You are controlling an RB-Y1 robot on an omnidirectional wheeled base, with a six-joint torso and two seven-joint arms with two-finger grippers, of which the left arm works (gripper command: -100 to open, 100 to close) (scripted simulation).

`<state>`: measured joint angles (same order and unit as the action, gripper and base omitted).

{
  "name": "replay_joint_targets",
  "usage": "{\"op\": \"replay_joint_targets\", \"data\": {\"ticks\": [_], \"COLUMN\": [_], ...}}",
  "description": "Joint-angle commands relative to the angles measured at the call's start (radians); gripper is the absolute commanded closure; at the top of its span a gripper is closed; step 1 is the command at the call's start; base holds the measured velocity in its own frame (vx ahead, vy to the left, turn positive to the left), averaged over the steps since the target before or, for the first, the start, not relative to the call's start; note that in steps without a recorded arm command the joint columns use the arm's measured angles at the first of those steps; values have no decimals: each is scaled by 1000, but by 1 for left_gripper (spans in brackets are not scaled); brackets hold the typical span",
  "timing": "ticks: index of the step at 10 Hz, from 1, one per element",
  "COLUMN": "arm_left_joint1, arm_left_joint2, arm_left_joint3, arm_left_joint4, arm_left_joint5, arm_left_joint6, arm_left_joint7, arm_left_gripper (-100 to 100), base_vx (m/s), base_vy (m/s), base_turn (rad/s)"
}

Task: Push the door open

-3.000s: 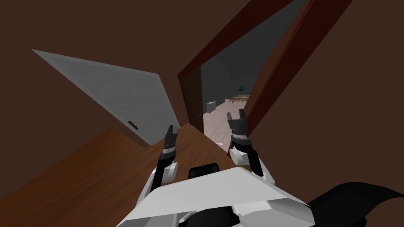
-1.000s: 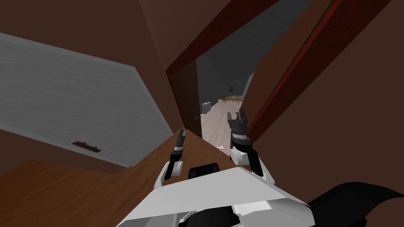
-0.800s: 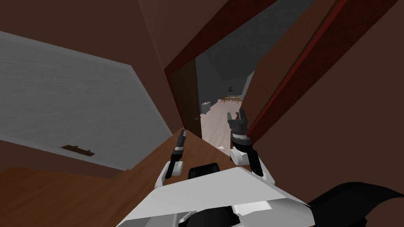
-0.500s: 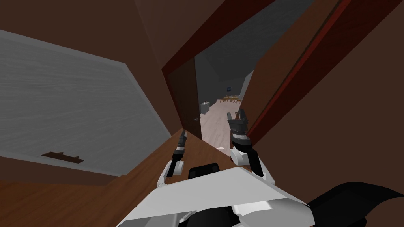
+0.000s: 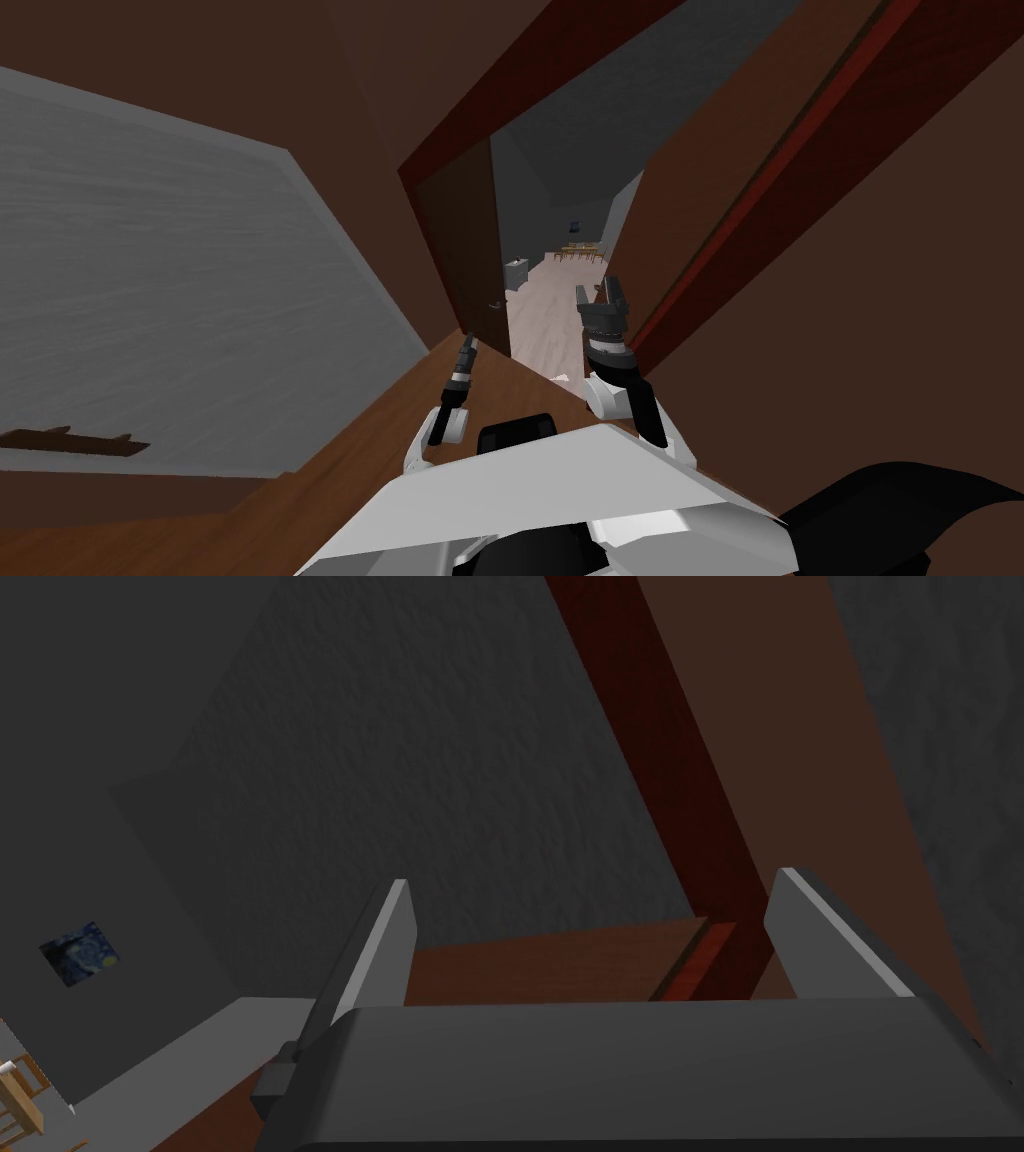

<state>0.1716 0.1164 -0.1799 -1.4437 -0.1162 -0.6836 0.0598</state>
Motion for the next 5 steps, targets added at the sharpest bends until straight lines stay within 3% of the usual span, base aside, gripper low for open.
{"op": "replay_joint_targets", "data": {"ticks": [1, 5], "arm_left_joint1": [-16, -51], "arm_left_joint2": [1, 4], "arm_left_joint3": [-4, -13], "arm_left_joint4": [42, 131], "arm_left_joint5": [0, -1], "arm_left_joint6": [-10, -25], "arm_left_joint7": [9, 30], "arm_left_gripper": [-100, -100], "base_vx": [65, 88], "base_vy": [65, 57], "base_turn": [-92, -85]}}
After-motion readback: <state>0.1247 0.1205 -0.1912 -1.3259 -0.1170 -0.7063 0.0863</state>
